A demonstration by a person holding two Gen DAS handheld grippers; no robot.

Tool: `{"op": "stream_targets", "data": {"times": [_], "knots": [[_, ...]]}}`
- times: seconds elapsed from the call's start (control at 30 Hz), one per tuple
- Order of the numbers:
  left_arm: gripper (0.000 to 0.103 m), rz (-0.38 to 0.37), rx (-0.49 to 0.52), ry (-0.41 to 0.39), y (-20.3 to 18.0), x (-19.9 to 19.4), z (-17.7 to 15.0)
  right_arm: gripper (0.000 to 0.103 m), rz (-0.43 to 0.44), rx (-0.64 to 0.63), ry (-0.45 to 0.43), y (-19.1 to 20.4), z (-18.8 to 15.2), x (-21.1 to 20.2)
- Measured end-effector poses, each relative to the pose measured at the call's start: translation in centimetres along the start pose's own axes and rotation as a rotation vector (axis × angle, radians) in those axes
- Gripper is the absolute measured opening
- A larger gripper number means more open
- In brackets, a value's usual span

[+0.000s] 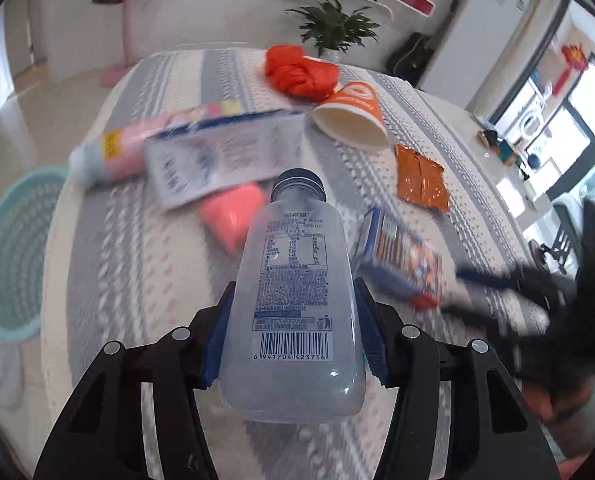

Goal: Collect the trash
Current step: 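Grasp the clear plastic bottle with the left gripper while the right grasps the card box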

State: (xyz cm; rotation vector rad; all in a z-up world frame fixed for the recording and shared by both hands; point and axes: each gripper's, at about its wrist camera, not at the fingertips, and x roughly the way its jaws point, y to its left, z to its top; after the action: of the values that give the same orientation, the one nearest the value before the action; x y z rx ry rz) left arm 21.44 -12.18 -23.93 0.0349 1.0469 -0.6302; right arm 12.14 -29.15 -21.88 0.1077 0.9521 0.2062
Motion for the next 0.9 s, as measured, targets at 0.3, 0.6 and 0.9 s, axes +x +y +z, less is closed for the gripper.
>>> {"op": "stream_targets", "data": {"times": [0.3, 0.6, 0.9], "knots": [[0.058, -0.011, 0.003, 0.063, 0.6, 1.5, -0.9, 0.072, -0.082, -0.108, 0.026, -0.2, 2.0, 4.0], [0.055, 0.027, 0.001, 0.093, 0.1, 3.8, -0.6, 0.062, -0.077, -0.083, 0.002, -0.7, 1.8, 4.0], [0.054, 0.010, 0.006, -0.069, -0.6, -1.0, -0.4, 0.060, -0.113, -0.024, -0.099, -0.2, 2.3, 0.3]]}}
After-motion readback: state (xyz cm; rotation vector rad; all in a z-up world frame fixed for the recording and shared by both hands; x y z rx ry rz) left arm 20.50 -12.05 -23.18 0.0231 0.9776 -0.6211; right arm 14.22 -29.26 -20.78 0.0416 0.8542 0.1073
